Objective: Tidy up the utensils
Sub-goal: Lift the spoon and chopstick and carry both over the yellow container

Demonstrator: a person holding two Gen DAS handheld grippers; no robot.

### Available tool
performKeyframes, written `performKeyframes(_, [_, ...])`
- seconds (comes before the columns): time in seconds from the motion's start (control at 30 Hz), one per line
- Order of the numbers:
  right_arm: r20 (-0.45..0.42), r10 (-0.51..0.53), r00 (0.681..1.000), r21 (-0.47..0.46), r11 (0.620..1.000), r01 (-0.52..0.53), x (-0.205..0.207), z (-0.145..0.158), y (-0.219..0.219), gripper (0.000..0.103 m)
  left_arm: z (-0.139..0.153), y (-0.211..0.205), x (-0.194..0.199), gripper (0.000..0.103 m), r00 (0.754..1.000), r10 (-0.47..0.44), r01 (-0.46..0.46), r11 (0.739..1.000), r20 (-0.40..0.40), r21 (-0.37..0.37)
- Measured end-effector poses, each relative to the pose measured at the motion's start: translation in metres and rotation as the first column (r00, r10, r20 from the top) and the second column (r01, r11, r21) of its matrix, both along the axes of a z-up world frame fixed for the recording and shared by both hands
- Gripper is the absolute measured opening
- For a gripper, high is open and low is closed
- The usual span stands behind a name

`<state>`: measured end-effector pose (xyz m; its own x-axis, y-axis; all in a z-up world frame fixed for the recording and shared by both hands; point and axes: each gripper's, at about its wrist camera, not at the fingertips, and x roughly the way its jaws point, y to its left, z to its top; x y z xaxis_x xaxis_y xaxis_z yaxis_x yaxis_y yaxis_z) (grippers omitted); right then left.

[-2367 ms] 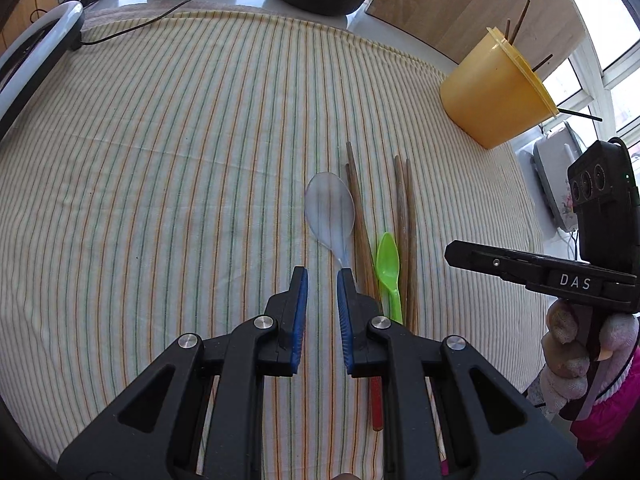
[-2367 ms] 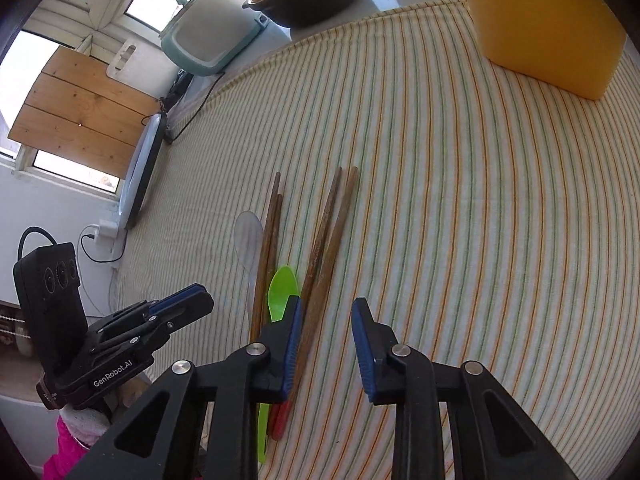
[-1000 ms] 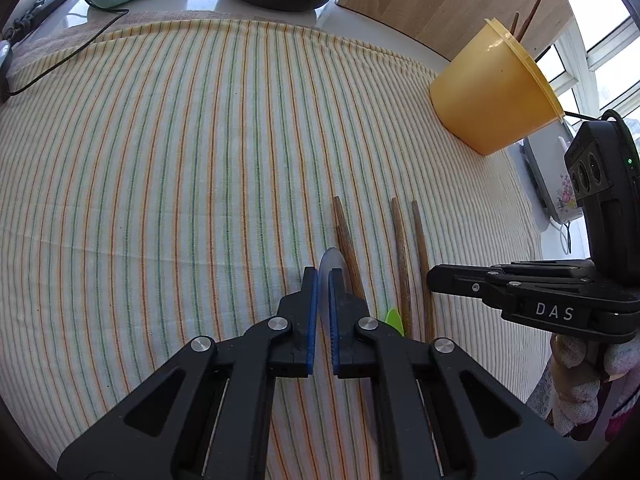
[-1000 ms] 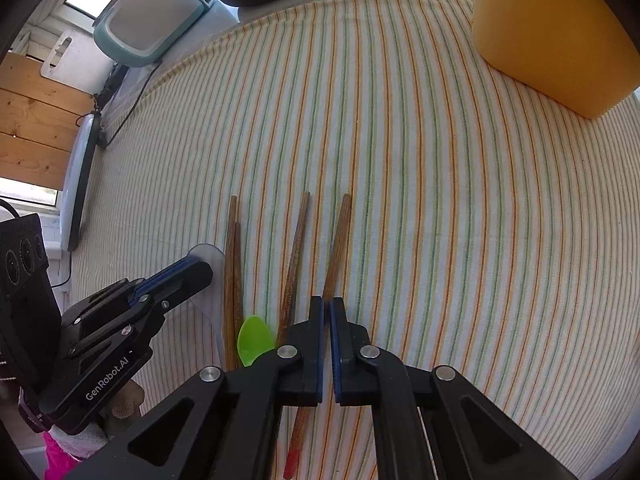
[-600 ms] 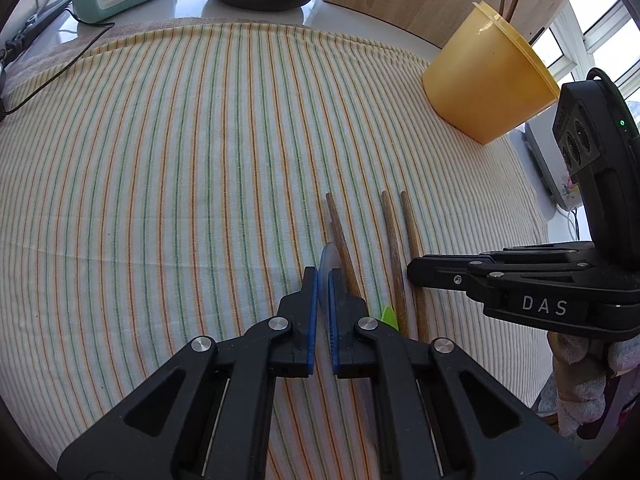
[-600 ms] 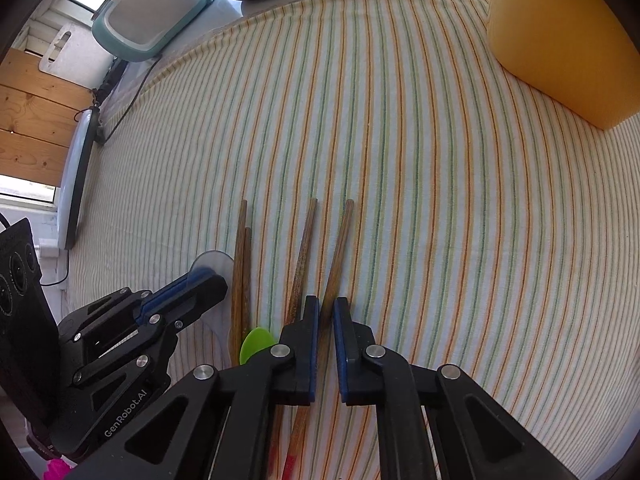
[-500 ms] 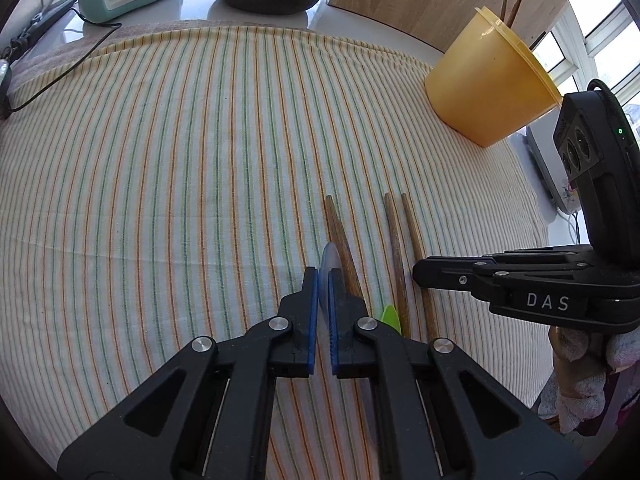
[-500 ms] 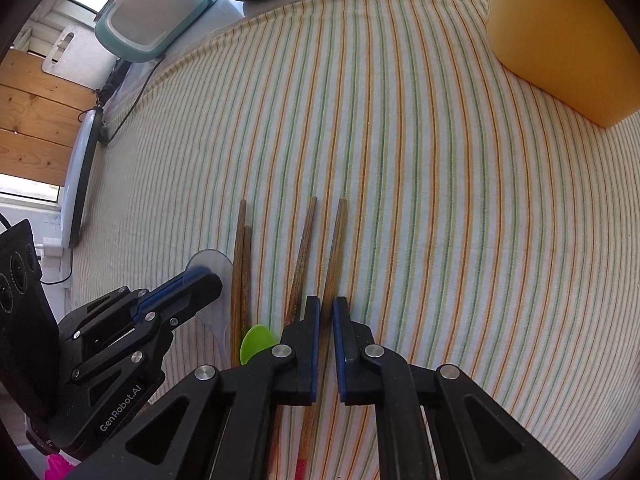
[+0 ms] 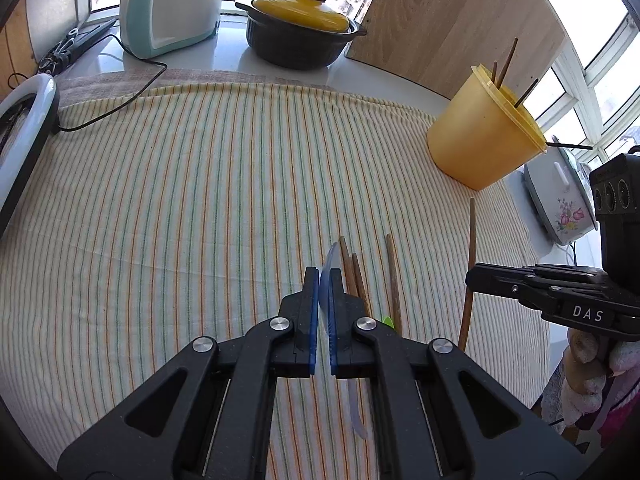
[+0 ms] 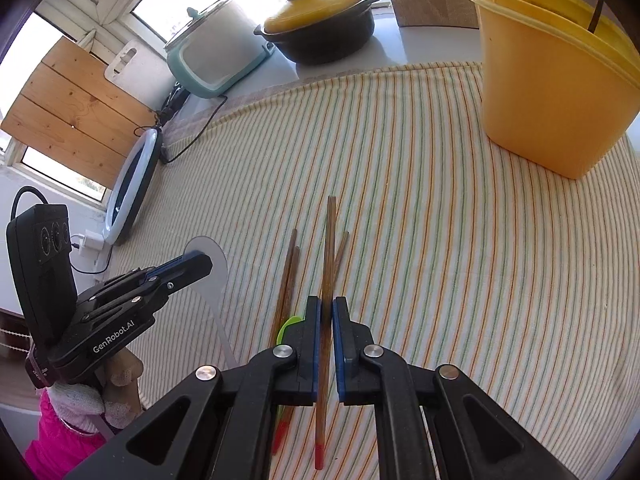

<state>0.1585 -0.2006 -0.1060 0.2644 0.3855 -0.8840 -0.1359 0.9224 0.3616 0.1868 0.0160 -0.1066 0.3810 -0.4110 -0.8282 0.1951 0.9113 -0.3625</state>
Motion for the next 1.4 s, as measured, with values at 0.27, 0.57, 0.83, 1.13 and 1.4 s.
performKeyframes(0.27, [0.137,0.033,0.99,-0.013,0.999,-0.032,-0.02,0.036,-0.01,0.003,0.037,-0.004,-0.011,0.002,0.996,0.014,-0.014,1.0,0.088,-0.001])
performKeyframes(0.57, [0.265,0.047,0.963,-0.002,0.999,-0.048,-0.036,0.068,-0.026,0.003,0.074,-0.023,-0.013,0.002,0.984,0.013,-0.011,1.0,0.176,-0.013])
performKeyframes(0.83, [0.38,0.041,0.924,-0.025,0.999,-0.034,-0.046,0.097,-0.042,0.003,0.098,-0.049,-0.012,0.001,0.97,-0.009,0.014,1.0,0.243,-0.02])
performKeyframes(1.13, [0.462,-0.019,0.886,-0.007,1.0,0.025,-0.043,0.13,-0.077,0.003,0.121,-0.079,0.002,0.002,0.955,-0.021,0.033,0.999,0.297,-0.034])
performKeyframes(1.4, [0.525,-0.094,0.846,0.023,0.995,0.096,-0.032,0.16,-0.115,0.003,0.143,-0.107,0.024,0.002,0.937,-0.035,0.051,0.998,0.348,-0.036])
